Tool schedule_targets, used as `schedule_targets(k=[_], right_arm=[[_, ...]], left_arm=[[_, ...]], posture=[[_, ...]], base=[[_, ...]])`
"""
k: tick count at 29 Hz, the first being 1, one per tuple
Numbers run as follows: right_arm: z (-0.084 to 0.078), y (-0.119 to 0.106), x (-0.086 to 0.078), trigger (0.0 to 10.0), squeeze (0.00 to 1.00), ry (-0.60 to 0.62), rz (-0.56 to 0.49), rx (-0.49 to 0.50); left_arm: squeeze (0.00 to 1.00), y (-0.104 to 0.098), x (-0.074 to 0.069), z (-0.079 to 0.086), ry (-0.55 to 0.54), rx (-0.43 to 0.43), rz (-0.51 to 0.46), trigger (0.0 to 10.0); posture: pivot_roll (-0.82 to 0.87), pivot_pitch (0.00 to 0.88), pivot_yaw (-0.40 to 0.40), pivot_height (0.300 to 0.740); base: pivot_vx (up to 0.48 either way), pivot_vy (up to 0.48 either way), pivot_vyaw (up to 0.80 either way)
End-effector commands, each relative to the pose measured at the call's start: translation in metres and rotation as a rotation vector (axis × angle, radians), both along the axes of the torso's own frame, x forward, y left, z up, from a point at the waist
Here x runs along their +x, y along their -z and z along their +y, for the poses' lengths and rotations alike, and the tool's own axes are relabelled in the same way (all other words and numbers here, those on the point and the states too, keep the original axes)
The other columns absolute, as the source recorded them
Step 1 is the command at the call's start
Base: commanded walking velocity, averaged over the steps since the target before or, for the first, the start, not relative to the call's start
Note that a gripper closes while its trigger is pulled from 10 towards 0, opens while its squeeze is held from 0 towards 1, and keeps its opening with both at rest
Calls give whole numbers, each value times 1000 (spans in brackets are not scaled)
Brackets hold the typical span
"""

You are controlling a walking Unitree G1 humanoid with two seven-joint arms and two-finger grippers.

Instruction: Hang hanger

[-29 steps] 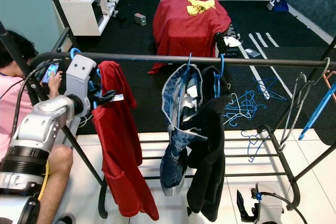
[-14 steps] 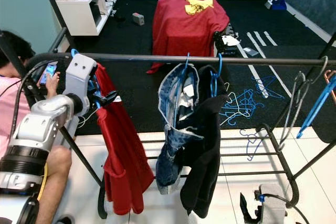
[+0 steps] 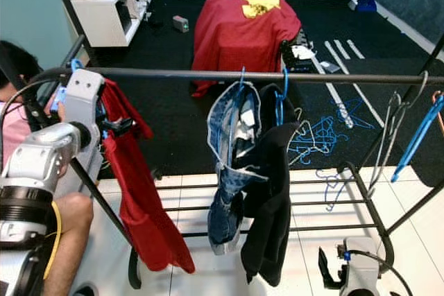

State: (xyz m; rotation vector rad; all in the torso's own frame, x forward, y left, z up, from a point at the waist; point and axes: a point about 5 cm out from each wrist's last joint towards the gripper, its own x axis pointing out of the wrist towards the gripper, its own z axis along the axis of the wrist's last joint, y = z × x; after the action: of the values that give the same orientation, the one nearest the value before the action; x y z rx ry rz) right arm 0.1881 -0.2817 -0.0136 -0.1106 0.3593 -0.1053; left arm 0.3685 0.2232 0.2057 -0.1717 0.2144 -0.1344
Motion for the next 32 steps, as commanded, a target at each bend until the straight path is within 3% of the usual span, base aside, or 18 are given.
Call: schedule_targets(k=[1,2,3,5,10,16,17,18,19,20,22,23,24,25,26,27,29,32], right_arm=[[0,2,-4,10000,0,8,8,4],[0,2,-4,10000,0,7,8,4],[0,2,-4,10000,0,6,6,3],[1,1,-3,10000,0,3,4,2],[2,0,-3,10000,0,0,1,0],[3,0,-3,10000,0,-1,2,-1],[3,0,-3,10000,0,-2,4,-2],[3,0,-3,10000,0,-2,4,-2],[3,0,-3,10000,0,-3,5,-2],[3,0,-3,10000,0,-4,6,-3],[3,0,-3,10000,0,-4,7,-4],[3,1,-3,10000,0,-5,8,-3],[3,1,-3,10000,0,-5,8,-3],[3,1,-3,10000,0,-5,9,-2],[3,1,-3,10000,0,-5,9,-2],[3,1,-3,10000,0,-5,11,-1],[4,1,-3,10000,0,-5,13,0],[4,2,-4,10000,0,-4,15,2]], left_arm=[[0,17,-4,8,-30,-73,82,10000],[0,18,-3,5,-15,-109,84,10000],[0,15,-4,0,21,-144,68,0],[0,12,-5,-9,83,-198,71,0],[0,14,-4,-13,86,-265,104,0],[0,17,-4,-11,74,-262,123,0],[0,21,-4,-6,56,-149,128,0],[0,21,-4,-6,56,-149,128,0],[0,25,-4,1,32,42,136,0],[0,28,-4,5,25,153,138,0],[0,29,-5,7,23,211,140,0],[0,23,-4,11,15,410,79,6471],[0,19,-3,11,19,540,32,6471],[0,14,-2,7,37,586,-22,10000],[0,14,-2,7,37,586,-22,10000],[0,6,-2,1,38,654,-109,10000],[0,0,-2,-3,25,657,-158,10000],[0,-1,-1,-12,-3,91,-101,10000]], posture=[[-67,149,-3,740],[-67,149,-3,740],[-68,146,-4,740],[-67,145,-3,740],[-70,141,-3,740],[-72,139,-2,740],[-72,139,-2,740],[-72,139,-2,740],[-72,139,-2,740],[-72,139,-2,740],[-72,139,-2,740],[-68,142,-5,740],[-68,142,-5,740],[-68,142,-5,740],[-68,142,-5,740],[-68,142,-5,740],[-68,142,-5,740],[-72,151,-3,740]], base=[[0,0,0],[0,0,0],[0,0,0],[0,0,0],[0,0,0],[0,0,0],[0,0,0],[0,0,0],[0,0,0],[0,0,0],[0,0,0],[0,0,0],[0,0,0],[0,0,0],[0,0,0],[0,0,0],[0,0,0],[0,0,0]])
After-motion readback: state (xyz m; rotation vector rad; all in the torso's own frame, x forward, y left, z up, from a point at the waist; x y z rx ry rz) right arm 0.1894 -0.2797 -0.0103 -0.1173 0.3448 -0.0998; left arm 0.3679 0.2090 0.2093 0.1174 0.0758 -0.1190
